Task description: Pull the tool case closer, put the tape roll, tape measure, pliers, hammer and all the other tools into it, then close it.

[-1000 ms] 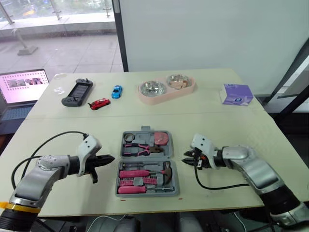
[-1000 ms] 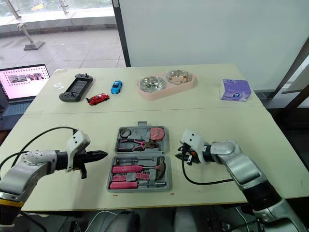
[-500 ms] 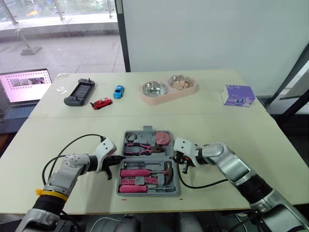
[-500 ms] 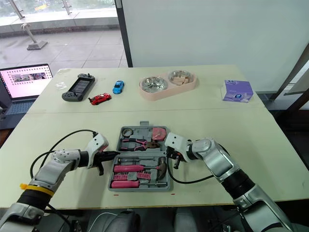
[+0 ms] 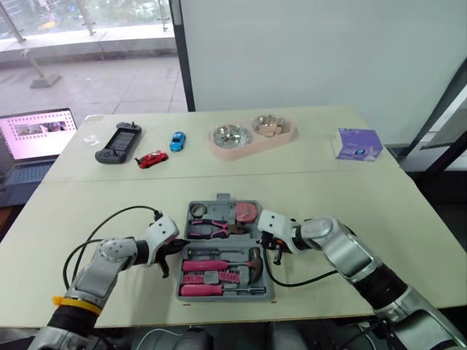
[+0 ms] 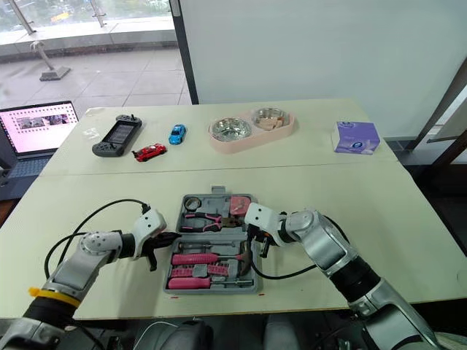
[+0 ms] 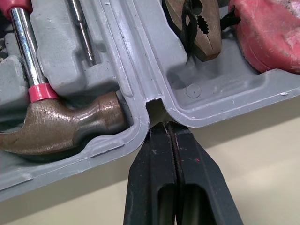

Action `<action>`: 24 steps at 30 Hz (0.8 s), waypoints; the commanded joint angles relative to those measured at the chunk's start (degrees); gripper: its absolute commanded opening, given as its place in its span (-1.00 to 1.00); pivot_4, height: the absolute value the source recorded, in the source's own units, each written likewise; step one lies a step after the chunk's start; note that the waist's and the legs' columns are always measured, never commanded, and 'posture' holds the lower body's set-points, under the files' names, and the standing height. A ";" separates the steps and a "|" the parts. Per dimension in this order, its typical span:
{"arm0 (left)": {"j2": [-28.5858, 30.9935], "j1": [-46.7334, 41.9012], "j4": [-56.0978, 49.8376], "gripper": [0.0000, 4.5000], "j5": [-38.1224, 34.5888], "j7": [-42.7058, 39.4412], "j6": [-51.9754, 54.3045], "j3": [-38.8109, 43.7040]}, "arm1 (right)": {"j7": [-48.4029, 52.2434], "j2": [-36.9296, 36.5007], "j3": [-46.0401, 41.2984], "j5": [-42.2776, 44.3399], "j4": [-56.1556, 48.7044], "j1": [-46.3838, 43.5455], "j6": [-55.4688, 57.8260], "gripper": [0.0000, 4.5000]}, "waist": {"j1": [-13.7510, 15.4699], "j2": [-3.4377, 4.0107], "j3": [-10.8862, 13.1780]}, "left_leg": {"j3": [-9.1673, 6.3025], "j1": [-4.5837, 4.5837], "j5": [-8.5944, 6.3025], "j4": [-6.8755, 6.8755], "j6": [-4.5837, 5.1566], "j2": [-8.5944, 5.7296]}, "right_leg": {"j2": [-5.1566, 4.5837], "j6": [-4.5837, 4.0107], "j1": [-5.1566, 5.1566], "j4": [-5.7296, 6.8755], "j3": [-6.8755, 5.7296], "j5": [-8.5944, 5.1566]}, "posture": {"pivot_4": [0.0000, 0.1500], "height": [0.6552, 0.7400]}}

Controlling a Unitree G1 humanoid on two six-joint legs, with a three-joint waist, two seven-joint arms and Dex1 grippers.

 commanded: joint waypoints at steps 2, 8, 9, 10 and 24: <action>-0.22 6.76 -3.98 -1.00 -0.23 -0.81 3.33 -2.80 | 2.03 -0.07 1.27 1.76 -9.00 1.21 1.94 -0.98 | -0.02 -0.01 -0.01 | 0.00 0.00 0.00 0.00 0.00 0.00 | 0.00 0.00 -0.01 0.00 0.00 0.00 | 1.00 0.62; 0.35 11.65 -8.08 -1.00 -0.17 0.32 4.68 -2.02 | 1.75 -0.93 1.55 1.69 -12.48 3.53 4.41 -0.98 | -0.09 0.00 -0.02 | 0.02 0.02 0.00 -0.01 0.00 0.02 | 0.00 0.00 -0.01 0.01 0.00 0.00 | 1.00 0.62; 0.34 11.85 -8.33 -1.00 -0.21 0.43 4.95 -1.95 | 1.71 -0.96 1.60 1.60 -12.59 3.68 4.46 -0.98 | -0.06 0.00 -0.03 | 0.02 0.02 0.00 -0.01 0.00 0.02 | 0.00 0.00 -0.01 0.01 0.00 0.00 | 1.00 0.62; 0.26 11.97 -8.53 -1.00 -0.30 0.63 5.31 -1.79 | 1.70 -0.95 1.64 1.53 -12.59 3.71 4.47 -0.98 | -0.04 -0.01 -0.03 | 0.02 0.02 0.00 0.00 0.01 0.02 | 0.00 0.00 0.00 0.01 0.00 0.00 | 1.00 0.62; 1.86 11.65 -7.59 -1.00 -0.41 1.40 5.72 0.81 | 1.43 -1.84 0.68 1.16 -11.06 3.64 4.50 -0.98 | -0.08 -0.01 -0.03 | 0.02 0.02 0.00 -0.01 0.01 0.03 | 0.01 -0.01 -0.01 0.01 -0.01 0.00 | 1.00 0.62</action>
